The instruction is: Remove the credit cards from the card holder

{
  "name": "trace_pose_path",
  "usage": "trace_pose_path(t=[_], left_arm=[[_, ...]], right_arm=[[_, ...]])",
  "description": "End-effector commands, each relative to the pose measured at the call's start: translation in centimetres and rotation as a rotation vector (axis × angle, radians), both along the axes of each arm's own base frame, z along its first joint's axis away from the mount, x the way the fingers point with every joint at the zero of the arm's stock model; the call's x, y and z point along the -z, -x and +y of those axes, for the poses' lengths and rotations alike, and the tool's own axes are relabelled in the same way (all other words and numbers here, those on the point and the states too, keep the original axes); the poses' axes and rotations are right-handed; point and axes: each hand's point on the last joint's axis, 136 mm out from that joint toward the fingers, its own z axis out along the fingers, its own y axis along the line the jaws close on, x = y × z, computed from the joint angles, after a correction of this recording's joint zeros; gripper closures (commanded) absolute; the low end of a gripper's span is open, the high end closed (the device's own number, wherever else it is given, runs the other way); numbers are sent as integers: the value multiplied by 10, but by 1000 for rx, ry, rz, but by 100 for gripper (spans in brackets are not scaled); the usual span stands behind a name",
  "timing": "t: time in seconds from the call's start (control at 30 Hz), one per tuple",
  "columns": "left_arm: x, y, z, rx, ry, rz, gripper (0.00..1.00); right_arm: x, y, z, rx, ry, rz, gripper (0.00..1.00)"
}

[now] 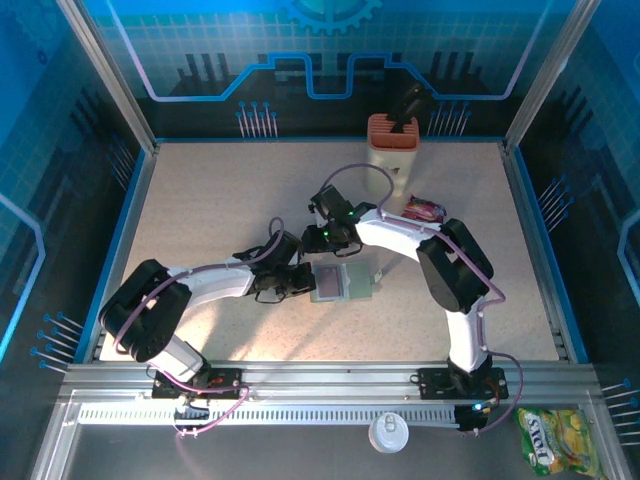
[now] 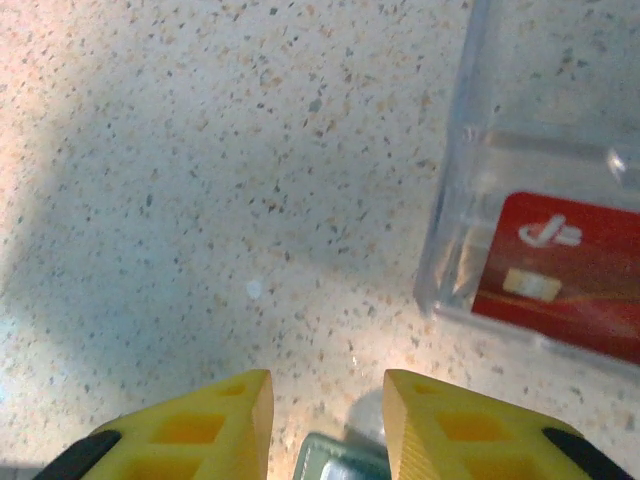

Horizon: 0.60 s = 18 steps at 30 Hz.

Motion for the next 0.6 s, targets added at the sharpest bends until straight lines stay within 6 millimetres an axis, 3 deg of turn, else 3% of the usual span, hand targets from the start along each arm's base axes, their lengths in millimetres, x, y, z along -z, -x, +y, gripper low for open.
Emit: trace_pose_path(t=[0.0, 0.13, 0.27, 0.57], left_arm=[[7, 0, 0, -14, -16, 25, 100], [15, 1, 5, -27, -59, 53, 100], [20, 0, 4, -24, -66, 72, 100], [25, 0, 14, -52, -88, 76, 100]], right_arm=[[-21, 20, -13, -16, -18, 41, 65], [-25, 38, -30, 10, -12, 71, 65], [-20, 61, -33, -7, -65, 129, 63], [6, 92, -38, 10, -156, 265, 71]])
